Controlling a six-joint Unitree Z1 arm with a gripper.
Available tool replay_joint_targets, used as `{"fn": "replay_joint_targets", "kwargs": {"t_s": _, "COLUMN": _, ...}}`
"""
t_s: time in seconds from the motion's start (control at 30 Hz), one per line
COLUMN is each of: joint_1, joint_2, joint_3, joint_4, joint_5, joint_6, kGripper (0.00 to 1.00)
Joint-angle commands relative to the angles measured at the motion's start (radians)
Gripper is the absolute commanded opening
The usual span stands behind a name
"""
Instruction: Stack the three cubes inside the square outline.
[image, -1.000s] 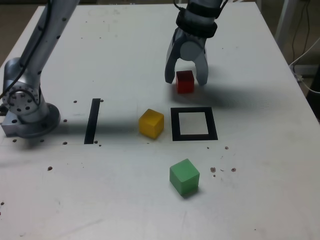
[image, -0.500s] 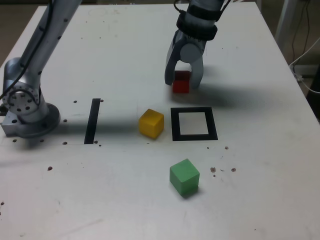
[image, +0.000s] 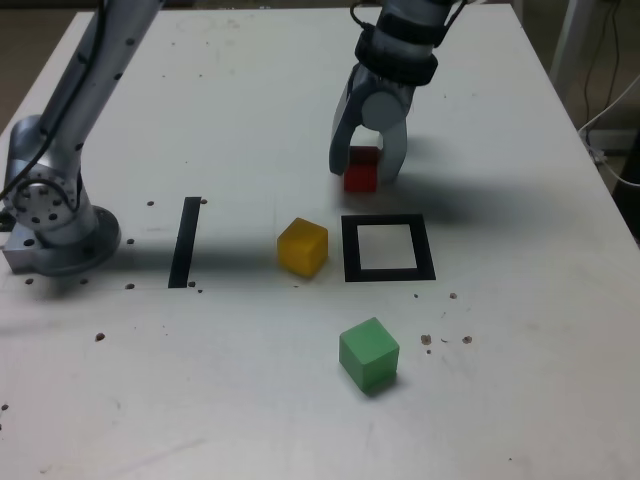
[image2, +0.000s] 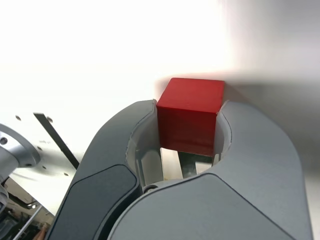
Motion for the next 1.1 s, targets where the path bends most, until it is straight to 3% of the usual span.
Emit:
{"fn": "replay_joint_targets", "kwargs": {"t_s": 0.0, "joint_1": -0.031, "joint_2": -0.035, "joint_3": 0.016, "joint_4": 0.002, "joint_5": -0.008, "joint_6": -0.025, "kGripper": 0.18}}
{"fn": "replay_joint_targets", "kwargs": {"t_s": 0.23, "joint_1": -0.163, "joint_2": -0.094, "joint_3": 0.056, "joint_4": -0.010, "joint_5": -0.045, "joint_6": -0.135, "kGripper": 0.18}}
{"fn": "replay_joint_targets", "kwargs": {"t_s": 0.47, "joint_1": -0.265, "joint_2": -0.093, "joint_3": 0.056, "joint_4": -0.038, "joint_5": -0.092, "joint_6": -0.214, "kGripper": 0.18}}
{"fn": "replay_joint_targets", "kwargs": {"t_s": 0.63, "joint_1": -0.284, "joint_2": -0.068, "joint_3": 0.053, "joint_4": -0.062, "joint_5": -0.112, "joint_6": -0.235, "kGripper": 0.18}}
{"fn": "replay_joint_targets", "kwargs": {"t_s": 0.97, "joint_1": -0.284, "joint_2": -0.025, "joint_3": 0.040, "joint_4": -0.072, "joint_5": -0.113, "joint_6": -0.236, "kGripper": 0.18}}
{"fn": "replay_joint_targets", "kwargs": {"t_s": 1.0, "joint_1": -0.284, "joint_2": -0.023, "joint_3": 0.040, "joint_4": -0.072, "joint_5": -0.112, "joint_6": -0.236, "kGripper": 0.21}}
{"fn": "replay_joint_targets", "kwargs": {"t_s": 1.07, "joint_1": -0.284, "joint_2": -0.019, "joint_3": 0.040, "joint_4": -0.073, "joint_5": -0.113, "joint_6": -0.236, "kGripper": 0.37}}
